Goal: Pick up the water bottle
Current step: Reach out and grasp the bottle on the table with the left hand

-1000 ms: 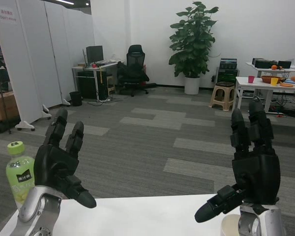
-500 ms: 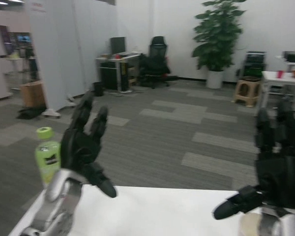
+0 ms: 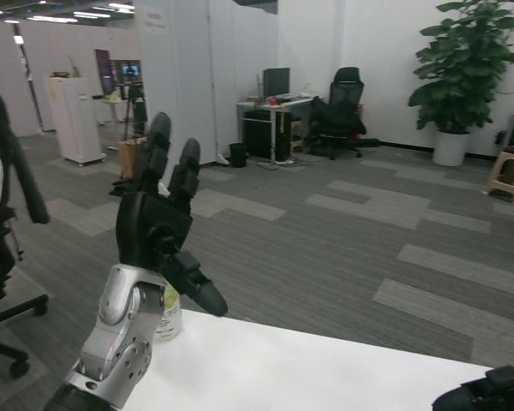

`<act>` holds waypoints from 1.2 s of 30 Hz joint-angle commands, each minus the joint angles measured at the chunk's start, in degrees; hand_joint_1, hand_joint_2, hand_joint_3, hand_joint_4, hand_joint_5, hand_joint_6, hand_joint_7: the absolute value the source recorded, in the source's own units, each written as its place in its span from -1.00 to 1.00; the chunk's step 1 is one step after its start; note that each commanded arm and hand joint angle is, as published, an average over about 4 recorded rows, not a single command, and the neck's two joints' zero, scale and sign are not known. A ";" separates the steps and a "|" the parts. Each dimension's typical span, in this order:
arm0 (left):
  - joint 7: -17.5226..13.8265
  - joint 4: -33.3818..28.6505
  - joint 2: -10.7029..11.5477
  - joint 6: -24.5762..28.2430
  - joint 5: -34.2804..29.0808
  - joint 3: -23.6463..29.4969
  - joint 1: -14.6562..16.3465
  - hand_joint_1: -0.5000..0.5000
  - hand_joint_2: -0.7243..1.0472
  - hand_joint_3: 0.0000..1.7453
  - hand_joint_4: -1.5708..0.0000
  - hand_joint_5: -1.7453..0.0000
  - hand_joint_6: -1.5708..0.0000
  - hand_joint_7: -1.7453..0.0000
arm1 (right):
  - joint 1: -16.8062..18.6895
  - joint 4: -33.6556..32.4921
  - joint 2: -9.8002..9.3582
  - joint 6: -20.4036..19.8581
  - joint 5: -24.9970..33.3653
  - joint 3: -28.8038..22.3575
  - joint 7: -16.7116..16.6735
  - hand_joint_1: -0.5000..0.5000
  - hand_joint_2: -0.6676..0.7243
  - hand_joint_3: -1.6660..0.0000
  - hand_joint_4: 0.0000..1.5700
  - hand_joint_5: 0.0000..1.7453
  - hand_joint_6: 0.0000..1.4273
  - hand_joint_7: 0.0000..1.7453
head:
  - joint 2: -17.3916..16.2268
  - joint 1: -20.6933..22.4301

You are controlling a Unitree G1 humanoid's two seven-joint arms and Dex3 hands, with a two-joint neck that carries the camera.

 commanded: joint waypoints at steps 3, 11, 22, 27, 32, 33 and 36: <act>1.89 -4.31 -0.45 1.61 4.57 11.37 2.14 -0.98 -1.00 -0.90 1.00 1.00 1.00 1.00 | -0.62 0.82 -0.41 -1.08 0.74 -0.18 0.12 -0.92 1.00 1.00 -1.00 -1.00 -1.00 -1.00 | 0.33 2.57; 3.98 -6.55 1.62 6.42 5.56 24.40 3.99 -0.97 -1.00 -0.90 1.00 1.00 1.00 1.00 | -0.73 2.75 -0.63 -1.61 1.49 -0.05 0.12 -0.92 1.00 1.00 -1.00 -1.00 -1.00 -1.00 | 0.62 4.78; -3.18 -5.25 4.43 25.34 5.56 32.22 5.99 -0.96 -1.00 -0.90 1.00 1.00 1.00 1.00 | -1.08 4.79 -0.68 -1.80 2.59 0.88 0.12 -0.92 1.00 1.00 -1.00 -1.00 -1.00 -1.00 | 0.52 7.39; -9.27 0.68 8.34 33.80 5.87 32.38 5.77 -0.96 -1.00 -0.90 1.00 1.00 1.00 1.00 | -1.23 5.06 -1.03 -1.87 3.14 1.40 0.12 -0.92 1.00 1.00 -1.00 -1.00 -1.00 -1.00 | 0.68 7.67; -11.91 8.02 11.07 35.03 6.53 30.44 5.11 -0.96 -1.00 -0.90 1.00 1.00 1.00 1.00 | -1.14 5.01 -1.16 -2.05 3.31 1.54 0.12 -0.92 1.00 1.00 -1.00 -1.00 -1.00 -1.00 | 1.03 8.26; -12.33 8.97 11.57 35.47 6.60 29.72 5.00 -0.96 -1.00 -0.90 1.00 1.00 1.00 1.00 | -1.14 5.04 -1.16 -2.05 3.33 1.56 0.12 -0.92 1.00 1.00 -1.00 -1.00 -1.00 -1.00 | 1.07 8.44; -13.58 12.79 13.22 36.39 6.64 26.93 4.23 -0.96 -1.00 -0.90 1.00 1.00 1.00 1.00 | -1.16 5.10 -1.21 -2.05 3.49 1.78 0.07 -0.92 1.00 1.00 -1.00 -1.00 -1.00 -1.00 | 0.95 8.98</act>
